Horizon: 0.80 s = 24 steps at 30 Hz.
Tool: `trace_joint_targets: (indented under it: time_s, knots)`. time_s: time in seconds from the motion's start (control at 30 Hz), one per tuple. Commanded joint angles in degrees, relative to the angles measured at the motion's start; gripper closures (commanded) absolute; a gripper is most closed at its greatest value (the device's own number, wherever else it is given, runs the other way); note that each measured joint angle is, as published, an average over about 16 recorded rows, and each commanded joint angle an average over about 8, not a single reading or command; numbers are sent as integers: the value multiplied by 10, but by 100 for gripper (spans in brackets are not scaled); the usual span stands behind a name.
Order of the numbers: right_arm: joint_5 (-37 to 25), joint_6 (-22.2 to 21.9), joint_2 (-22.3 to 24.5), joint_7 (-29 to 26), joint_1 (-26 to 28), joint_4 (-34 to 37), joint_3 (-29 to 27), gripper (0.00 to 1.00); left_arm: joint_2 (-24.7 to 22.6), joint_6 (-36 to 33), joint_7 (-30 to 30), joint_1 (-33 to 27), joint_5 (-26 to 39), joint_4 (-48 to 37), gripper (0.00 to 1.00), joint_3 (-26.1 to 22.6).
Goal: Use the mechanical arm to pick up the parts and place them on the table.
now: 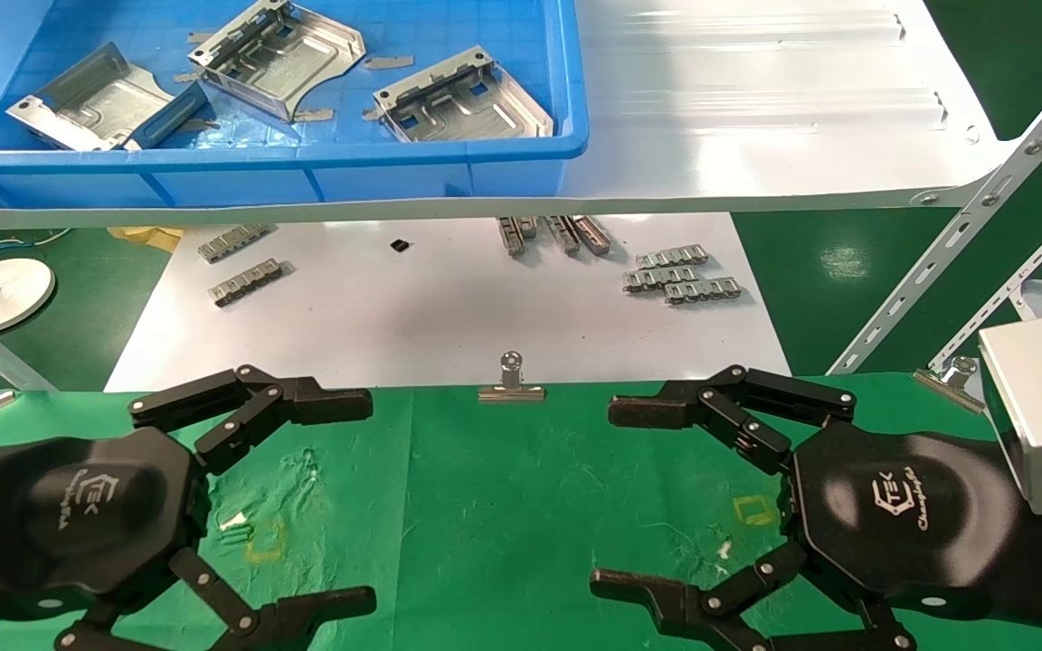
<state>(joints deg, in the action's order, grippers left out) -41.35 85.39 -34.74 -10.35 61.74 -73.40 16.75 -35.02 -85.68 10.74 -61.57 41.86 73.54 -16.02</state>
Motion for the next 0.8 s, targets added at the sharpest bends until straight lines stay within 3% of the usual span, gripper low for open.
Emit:
trace_joint_targets:
  time_s: [0.03, 0.2, 0.47, 0.8]
  knots:
    - [0, 0, 0, 0, 0, 0, 0, 0, 0, 0, 0, 0, 0, 0, 0, 0]
    - [0, 0, 0, 0, 0, 0, 0, 0, 0, 0, 0, 0, 0, 0, 0, 0]
    - [0, 0, 0, 0, 0, 0, 0, 100, 0, 0, 0, 0, 0, 0, 0, 0]
    - [0, 0, 0, 0, 0, 0, 0, 100, 0, 0, 0, 0, 0, 0, 0, 0]
